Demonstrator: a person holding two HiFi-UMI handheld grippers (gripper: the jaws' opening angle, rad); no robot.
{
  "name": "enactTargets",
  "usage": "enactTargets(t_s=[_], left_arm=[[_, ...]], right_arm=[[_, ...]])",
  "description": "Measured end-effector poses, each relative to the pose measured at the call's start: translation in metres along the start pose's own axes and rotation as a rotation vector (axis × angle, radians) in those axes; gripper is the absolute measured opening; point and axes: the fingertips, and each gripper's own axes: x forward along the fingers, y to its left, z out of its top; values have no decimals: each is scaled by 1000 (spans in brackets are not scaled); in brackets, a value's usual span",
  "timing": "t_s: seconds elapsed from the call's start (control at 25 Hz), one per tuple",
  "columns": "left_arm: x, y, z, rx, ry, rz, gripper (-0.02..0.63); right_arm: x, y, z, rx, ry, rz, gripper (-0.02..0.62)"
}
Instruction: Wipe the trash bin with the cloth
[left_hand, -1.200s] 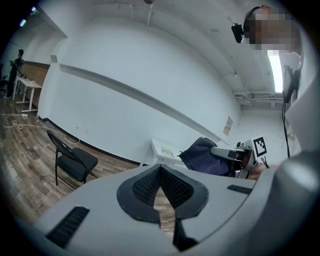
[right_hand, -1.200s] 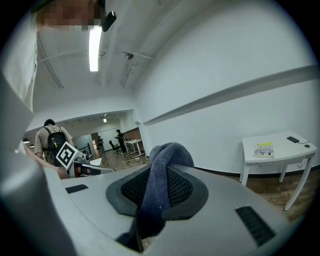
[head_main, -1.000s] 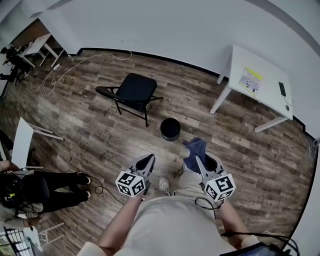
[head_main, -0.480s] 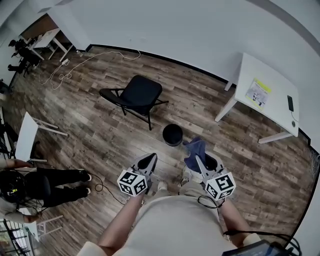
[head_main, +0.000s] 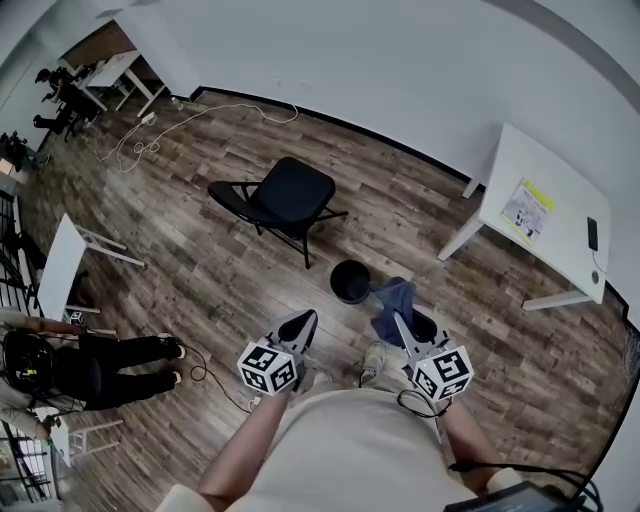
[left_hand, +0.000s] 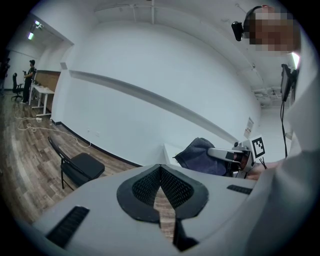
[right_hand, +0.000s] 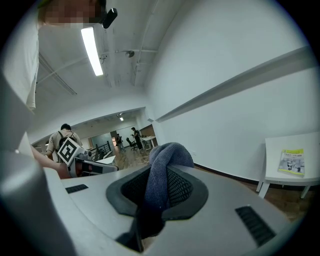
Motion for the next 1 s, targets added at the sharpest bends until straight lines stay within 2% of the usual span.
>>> enactTargets(t_s=[0.28,0.56,1.0], left_arm=[[17,5,8,-5,-19,38,0],[38,16,14,8,0,49,0],[59,35,32,65,47,-19,0]], right_arm=[[13,-23,11,-9,-15,32,71],[21,-49,15,8,-21,22,71],[52,-57,16,27,-10,-22,71]])
